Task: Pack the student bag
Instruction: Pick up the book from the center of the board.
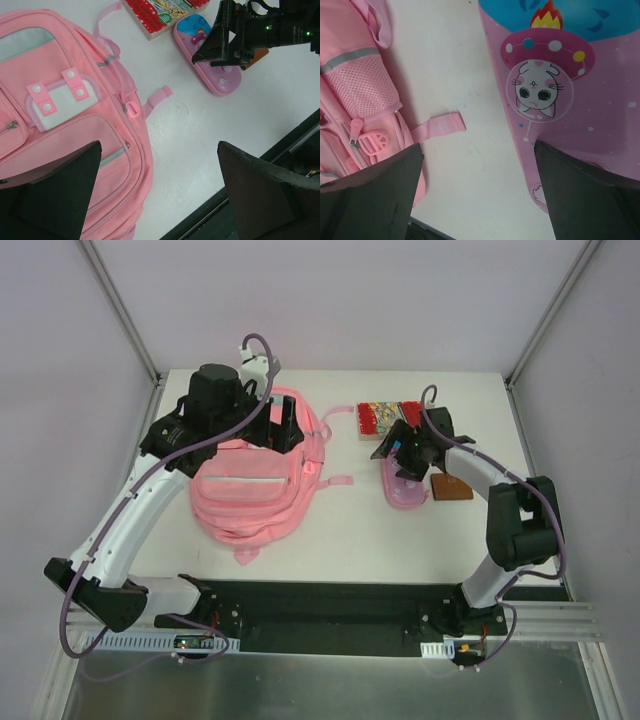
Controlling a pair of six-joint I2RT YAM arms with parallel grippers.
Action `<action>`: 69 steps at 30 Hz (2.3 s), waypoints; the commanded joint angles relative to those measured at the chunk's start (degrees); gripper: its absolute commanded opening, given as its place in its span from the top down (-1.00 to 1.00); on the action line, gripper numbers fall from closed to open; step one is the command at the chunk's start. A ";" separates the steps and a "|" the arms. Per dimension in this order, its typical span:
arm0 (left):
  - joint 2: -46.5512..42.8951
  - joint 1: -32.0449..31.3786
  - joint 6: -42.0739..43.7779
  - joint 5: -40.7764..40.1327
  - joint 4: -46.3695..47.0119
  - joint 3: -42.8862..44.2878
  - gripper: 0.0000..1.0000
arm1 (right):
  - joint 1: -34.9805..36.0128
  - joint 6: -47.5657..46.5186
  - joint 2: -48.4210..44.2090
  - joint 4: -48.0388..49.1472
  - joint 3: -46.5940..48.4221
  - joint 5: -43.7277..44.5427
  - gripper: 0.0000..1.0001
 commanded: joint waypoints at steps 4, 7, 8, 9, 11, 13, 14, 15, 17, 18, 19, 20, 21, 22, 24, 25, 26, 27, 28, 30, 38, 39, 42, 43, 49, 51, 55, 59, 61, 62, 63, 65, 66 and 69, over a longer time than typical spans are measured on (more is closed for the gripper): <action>3.03 0.03 0.50 2.42 2.76 2.94 -0.98 | -1.63 -3.43 -4.76 -4.86 -0.14 2.83 -0.91; 3.12 0.03 0.49 2.43 3.28 2.42 -0.98 | -1.28 -3.35 -7.40 -2.49 -0.76 1.60 -0.91; 3.03 0.03 0.50 2.25 3.46 2.24 -0.98 | -1.01 -3.43 -7.93 -1.88 -0.58 1.42 -0.91; 2.94 0.12 0.58 2.34 3.81 2.06 -0.98 | -0.75 -3.69 -8.20 -1.44 -0.15 1.16 -0.91; 2.68 0.03 0.67 2.60 4.16 1.80 -0.98 | 0.47 -3.87 -7.68 -1.52 2.31 -0.42 -0.92; 2.68 0.03 0.76 2.69 4.69 1.45 -0.98 | 1.97 -3.70 -6.10 -1.96 4.76 -0.17 -0.93; 2.59 0.03 0.76 2.86 4.78 1.36 -0.98 | 3.63 -3.61 -5.40 -1.87 5.47 0.53 -0.93; 2.50 0.03 0.58 3.04 4.87 1.27 -0.98 | 4.60 -3.61 -4.43 -2.22 6.26 1.06 -0.93; 2.33 0.12 0.23 3.30 5.04 0.83 -0.98 | 5.75 -3.52 -1.27 -3.36 8.81 2.47 -0.93; 1.89 0.12 -0.20 3.04 5.22 0.66 -0.98 | 5.76 -3.17 -0.13 -3.37 9.34 2.65 -0.94; 1.63 0.12 -0.21 3.39 5.57 -0.22 -0.97 | 5.67 -2.65 2.06 -3.45 9.78 2.82 -0.94; 0.93 0.12 -0.38 3.39 5.83 -0.66 -0.98 | 5.06 -2.47 3.04 -3.54 10.40 2.74 -0.94; 0.49 0.12 -0.38 3.22 6.01 -1.01 -0.98 | 4.97 -2.64 3.74 -3.54 10.58 2.74 -0.94; 0.13 0.12 -0.56 3.13 6.10 -1.71 -0.98 | 4.79 -2.73 4.79 -3.63 10.67 2.82 -0.94; -1.18 0.12 -1.00 3.30 6.53 -2.59 -0.98 | 4.44 -3.17 5.15 -3.72 10.58 3.87 -0.94; -1.54 0.12 -1.09 3.22 6.71 -3.47 -0.98 | 4.00 -3.43 5.24 -4.24 10.49 4.49 -0.94; -2.32 0.12 -1.26 3.22 7.23 -3.91 -0.98 | 3.65 -4.13 5.33 -4.33 10.40 4.93 -0.94; -2.68 0.12 -1.26 2.95 7.41 -4.26 -0.98 | 3.21 -4.31 5.25 -4.51 10.23 5.46 -0.94; -2.86 0.12 -1.26 2.95 7.76 -5.05 -0.98 | 2.16 -4.57 5.33 -5.03 10.31 5.46 -0.94; -3.39 0.12 -0.83 3.04 8.12 -5.50 -0.98 | 1.02 -5.01 5.42 -5.65 10.14 5.37 -0.94; -2.25 0.12 1.46 2.25 8.91 -4.80 -0.98 | -3.56 -6.51 5.33 -7.06 9.26 6.34 -0.94; -1.98 0.12 1.81 2.16 8.91 -4.53 -0.98 | -3.73 -6.77 4.81 -7.23 9.43 6.95 -0.94; -1.63 0.12 2.78 1.90 8.91 -4.44 -0.98 | -3.56 -7.56 3.41 -7.32 10.66 4.52 -0.94; -1.63 0.12 2.95 1.64 8.91 -4.36 -0.98 | -3.30 -7.65 2.88 -6.37 10.93 3.36 -0.95; -1.63 0.12 4.27 -0.82 9.00 -3.74 -0.98 | -1.36 -8.01 0.15 -7.05 17.86 3.78 -0.97; -1.80 0.12 4.54 -1.00 9.08 -4.00 -0.98 | -1.28 -6.96 1.54 -10.90 22.85 12.77 -0.93; -1.63 0.12 5.59 -1.27 9.09 -3.39 -0.98 | -1.36 -8.26 7.78 -14.52 33.49 26.01 -0.93; -2.15 0.12 5.94 -1.09 9.09 -3.12 -0.98 | -3.64 -7.04 19.71 -22.07 47.82 32.70 -0.93; -3.03 0.12 5.68 -1.35 9.09 -3.65 -0.98 | -6.45 -5.90 22.98 -23.14 53.44 29.39 -0.93; -3.38 0.12 5.59 -1.35 9.09 -3.83 -0.98 | -7.50 -5.46 26.30 -23.14 55.47 24.58 -0.93; -3.56 0.12 5.59 -1.18 9.09 -4.35 -0.98 | -9.43 -4.76 27.82 -23.23 56.88 22.27 -0.94; -4.09 0.12 5.59 -1.44 9.09 -4.97 -0.98 | -10.94 -5.19 31.50 -22.62 60.14 14.04 -0.98; -4.09 0.12 5.68 -1.62 9.09 -5.14 -0.98 | -12.25 -5.19 32.65 -22.27 60.85 12.51 -0.98; -4.18 0.12 5.59 -1.79 9.09 -5.50 -0.98 | -13.31 -7.20 35.47 -20.52 62.08 8.81 -0.94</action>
